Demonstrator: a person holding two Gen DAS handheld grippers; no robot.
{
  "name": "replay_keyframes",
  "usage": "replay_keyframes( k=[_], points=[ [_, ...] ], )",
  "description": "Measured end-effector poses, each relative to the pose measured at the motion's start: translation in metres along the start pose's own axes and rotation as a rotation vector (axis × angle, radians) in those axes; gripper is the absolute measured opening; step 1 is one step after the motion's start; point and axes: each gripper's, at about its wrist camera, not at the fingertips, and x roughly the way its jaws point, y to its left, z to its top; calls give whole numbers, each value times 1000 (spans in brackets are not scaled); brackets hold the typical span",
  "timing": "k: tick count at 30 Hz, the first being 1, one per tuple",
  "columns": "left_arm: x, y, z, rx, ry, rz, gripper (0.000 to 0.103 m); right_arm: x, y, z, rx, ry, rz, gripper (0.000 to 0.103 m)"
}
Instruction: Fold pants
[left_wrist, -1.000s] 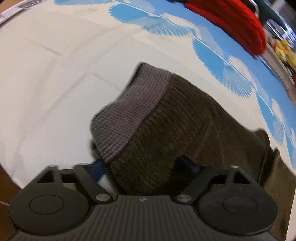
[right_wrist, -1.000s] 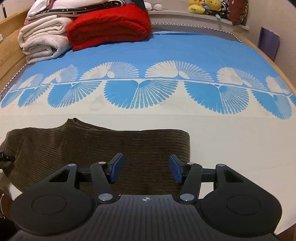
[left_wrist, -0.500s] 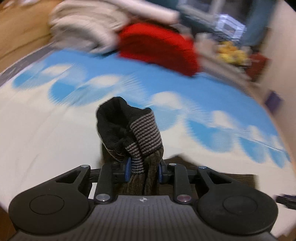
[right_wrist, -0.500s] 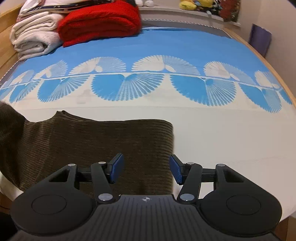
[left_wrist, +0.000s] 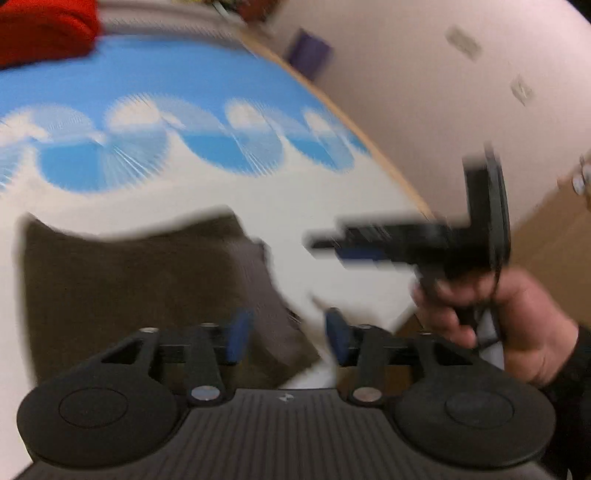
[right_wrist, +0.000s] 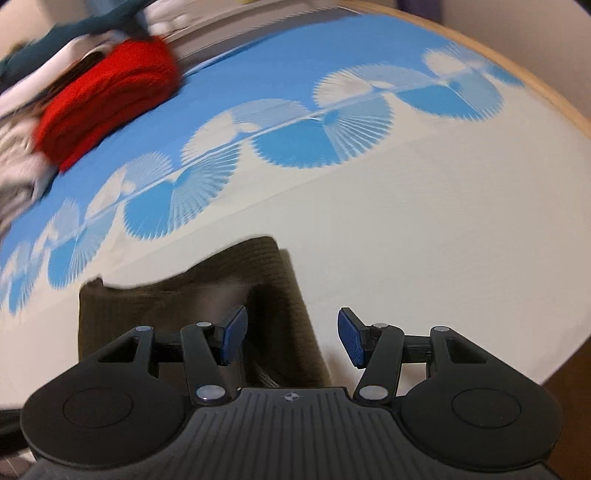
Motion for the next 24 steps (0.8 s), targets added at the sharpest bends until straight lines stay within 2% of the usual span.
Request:
replay_keyframes(
  k=[1, 4, 6, 7, 8, 9, 10, 14, 16, 17, 19, 20, 21, 24],
  points=[
    [-9, 10, 4, 0, -21, 50, 61, 1, -3, 1, 18, 5, 11, 57],
    [-29, 49, 13, 45, 1, 222, 60, 10, 0, 2, -1, 38, 40, 63],
    [-33, 75, 6, 55, 2, 292, 59, 17, 9, 0, -45, 73, 58, 69],
    [-34, 87, 0, 47, 10, 305, 58, 22, 15, -2, -72, 97, 68, 70],
    [-27, 102, -11, 12, 50, 309, 56, 28, 22, -4, -100, 123, 75, 75],
    [-25, 116, -13, -38, 127, 327, 46, 34, 27, -5, -121, 142, 73, 77],
    [-21, 125, -15, -85, 186, 344, 44, 39, 34, -8, -149, 162, 59, 80],
    [-30, 134, -10, -83, 127, 327, 45, 62, 57, -16, -241, 214, 15, 80],
    [-29, 144, -10, -113, 139, 344, 45, 73, 65, -19, -266, 225, -5, 74],
    [-26, 147, -8, -127, 145, 355, 45, 76, 68, -21, -275, 225, -10, 62],
    [-31, 150, -12, -126, 145, 374, 45, 81, 76, -26, -315, 208, -36, 48],
    [-32, 149, -12, -115, 143, 381, 45, 79, 82, -30, -355, 186, -42, 27],
    [-33, 149, -13, -107, 141, 384, 45, 75, 86, -32, -390, 169, -28, 20],
    [-36, 146, -14, -91, 138, 368, 45, 58, 97, -34, -457, 92, 21, 10]
  ],
)
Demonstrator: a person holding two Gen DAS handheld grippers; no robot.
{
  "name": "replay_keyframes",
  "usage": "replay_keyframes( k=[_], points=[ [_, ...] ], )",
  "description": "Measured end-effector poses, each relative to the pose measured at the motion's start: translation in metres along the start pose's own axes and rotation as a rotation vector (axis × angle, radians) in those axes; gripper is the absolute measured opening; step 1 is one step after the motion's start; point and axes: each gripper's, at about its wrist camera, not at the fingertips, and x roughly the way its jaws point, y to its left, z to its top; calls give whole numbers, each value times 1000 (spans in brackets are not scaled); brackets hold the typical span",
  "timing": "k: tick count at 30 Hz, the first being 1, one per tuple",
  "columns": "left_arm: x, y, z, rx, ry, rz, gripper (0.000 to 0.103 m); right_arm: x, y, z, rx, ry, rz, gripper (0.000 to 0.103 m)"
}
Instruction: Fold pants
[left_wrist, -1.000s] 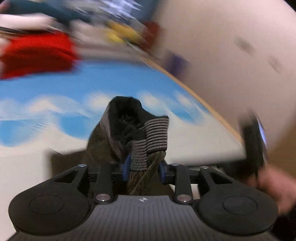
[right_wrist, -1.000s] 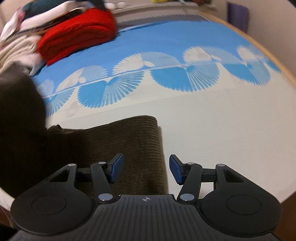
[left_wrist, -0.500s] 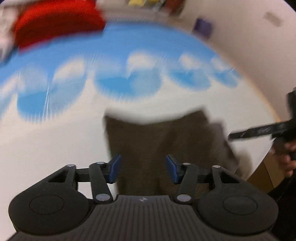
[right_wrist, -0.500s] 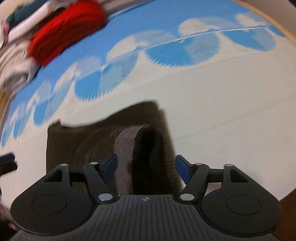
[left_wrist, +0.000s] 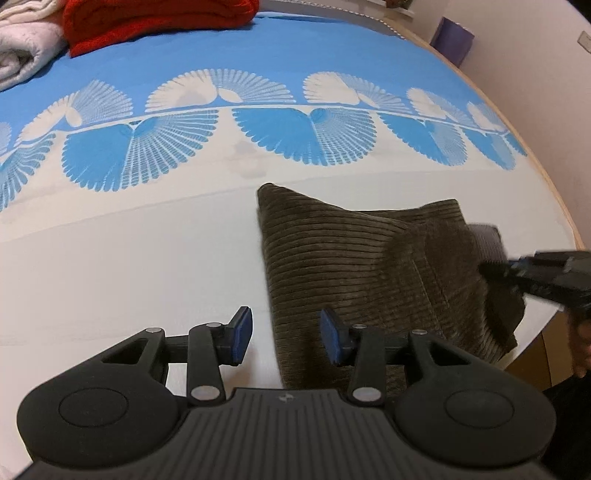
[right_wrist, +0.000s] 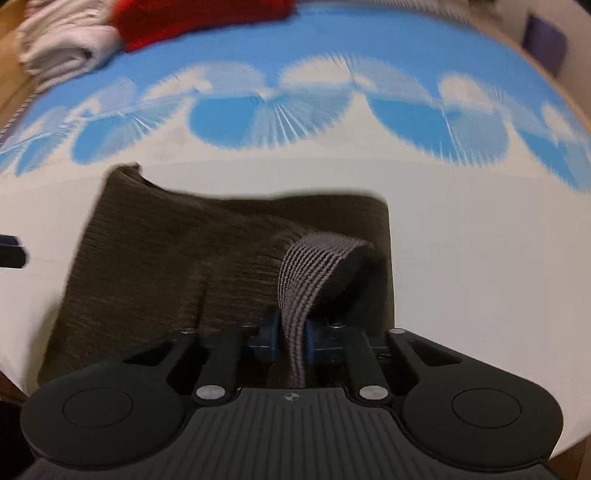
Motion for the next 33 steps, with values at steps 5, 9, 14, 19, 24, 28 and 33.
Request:
replay_keyframes(
  k=[5, 9, 14, 19, 24, 28, 33],
  points=[
    [-2, -19, -3, 81, 1, -111, 45, -66, -20, 2, 34, -228, 78, 10],
    [9, -48, -9, 215, 55, -182, 45, -51, -42, -3, 77, -138, -19, 15],
    [52, -84, -40, 433, 234, -102, 44, -3, -43, -13, 10, 35, -117, 43],
    [60, -89, -42, 471, 256, -81, 44, -53, -39, -10, -6, -181, -74, 43],
    [56, -90, -29, 478, 242, -109, 45, -30, -24, -25, -190, 28, 158, 45],
    [43, -75, 9, 314, 63, -86, 53, 0, -7, -50, -436, 168, 11, 45],
    [44, -55, 38, 124, -58, -32, 50, -22, -24, -24, -243, 38, 84, 45]
  ],
)
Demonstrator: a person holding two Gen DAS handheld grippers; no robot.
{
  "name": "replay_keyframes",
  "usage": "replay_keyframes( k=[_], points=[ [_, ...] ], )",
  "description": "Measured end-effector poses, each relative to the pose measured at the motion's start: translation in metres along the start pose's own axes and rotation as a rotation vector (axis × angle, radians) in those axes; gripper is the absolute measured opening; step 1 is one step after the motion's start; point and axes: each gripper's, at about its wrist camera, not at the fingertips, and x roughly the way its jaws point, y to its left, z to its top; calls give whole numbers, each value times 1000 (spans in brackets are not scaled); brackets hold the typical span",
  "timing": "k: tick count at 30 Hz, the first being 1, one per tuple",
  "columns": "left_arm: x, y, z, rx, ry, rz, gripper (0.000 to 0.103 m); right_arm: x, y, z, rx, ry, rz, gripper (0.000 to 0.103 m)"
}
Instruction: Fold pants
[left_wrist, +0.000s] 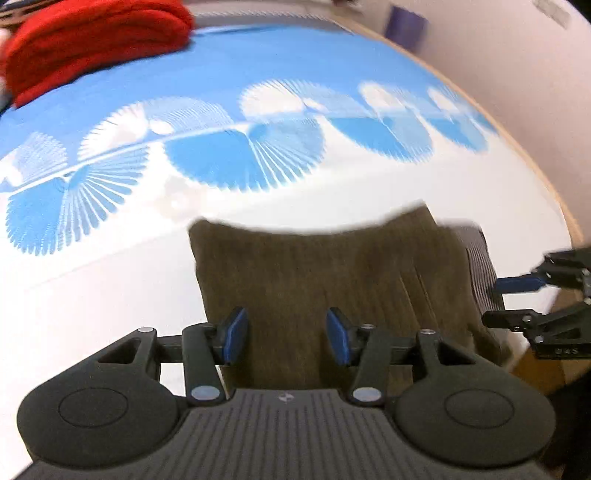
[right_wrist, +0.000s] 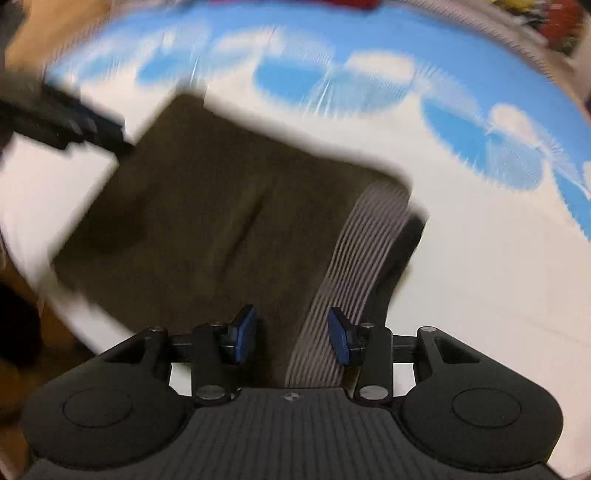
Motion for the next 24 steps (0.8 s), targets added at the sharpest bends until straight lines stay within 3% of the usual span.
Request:
replay_keyframes(
  k=[3, 6, 10, 11, 15, 24],
  points=[
    [6, -3, 9, -8, -40, 23, 27, -8, -13, 16, 110, -123, -33, 46],
    [16, -2, 21, -12, -46, 62, 20, -4, -24, 27, 178, -165, -125, 46],
    [41, 9, 26, -33, 36, 142, 19, 19, -40, 35, 296, -121, -183, 47],
    [47, 13, 26, -45, 60, 146, 19, 26, -43, 33, 327, -96, -184, 51],
    [55, 20, 27, -53, 77, 132, 21, 48, -49, 38, 384, -44, -198, 62],
    [57, 28, 29, -37, 83, 85, 23, 59, -65, 44, 427, -30, -181, 81]
  ],
)
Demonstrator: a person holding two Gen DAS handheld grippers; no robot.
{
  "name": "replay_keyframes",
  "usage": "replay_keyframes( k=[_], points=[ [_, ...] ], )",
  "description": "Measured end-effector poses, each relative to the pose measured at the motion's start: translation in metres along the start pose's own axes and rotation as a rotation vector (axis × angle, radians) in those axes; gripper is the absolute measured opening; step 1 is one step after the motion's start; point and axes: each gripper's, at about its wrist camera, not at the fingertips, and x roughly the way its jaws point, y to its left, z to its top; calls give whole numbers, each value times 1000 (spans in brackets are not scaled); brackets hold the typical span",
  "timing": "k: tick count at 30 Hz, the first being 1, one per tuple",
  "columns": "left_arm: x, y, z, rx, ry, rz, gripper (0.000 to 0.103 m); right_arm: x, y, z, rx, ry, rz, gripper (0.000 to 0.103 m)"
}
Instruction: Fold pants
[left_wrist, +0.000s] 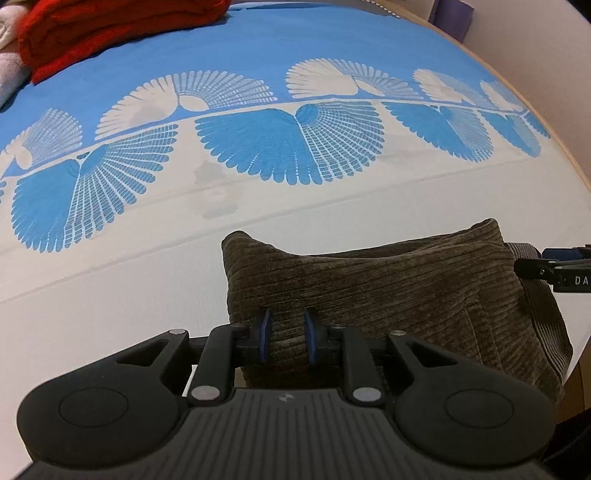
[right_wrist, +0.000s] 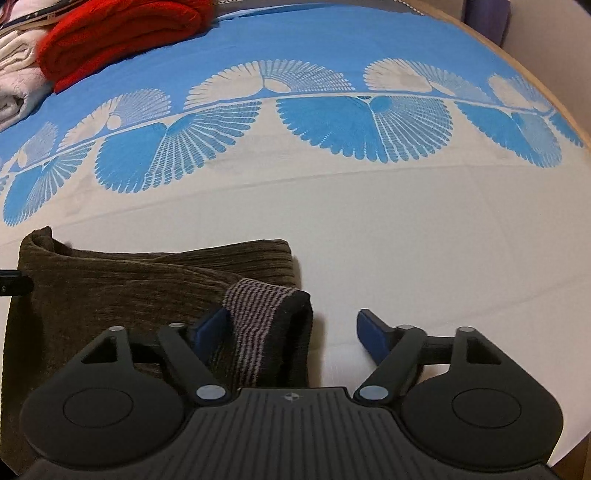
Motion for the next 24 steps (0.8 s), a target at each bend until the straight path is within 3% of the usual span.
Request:
replay_keyframes(
  k=[3, 5, 7, 8, 9, 11, 13, 15, 21, 24],
  points=[
    [-2, 3, 0, -8, -7, -19, 29, -3, -7, -1, 43, -2, 25, 81],
    [-8, 7, 0, -26, -22, -28, 49, -10, -13, -1, 96, -28, 63, 80],
    [-17, 12, 0, -53, -53, -10, 86, -20, -20, -1, 143, -61, 112, 82],
    [-22, 15, 0, -70, -68, 4, 90, -22, -23, -2, 157, -64, 142, 87],
    [-24, 19, 0, -92, -76, 9, 93, -21, -26, -4, 164, -42, 175, 93],
    [-24, 28, -2, -156, -49, -16, 93, -9, -31, -11, 165, 62, 201, 94],
    [-13, 38, -7, -258, 30, -79, 93, 6, -37, -20, 185, 159, 193, 99],
    [0, 42, -11, -320, 102, -133, 93, 12, -44, -25, 221, 188, 211, 102],
    [45, 28, -23, -315, 262, -200, 93, 23, -38, -28, 261, 245, 249, 102],
    [57, 19, -23, -299, 268, -209, 94, 30, -19, -31, 201, 282, 263, 102]
  ],
)
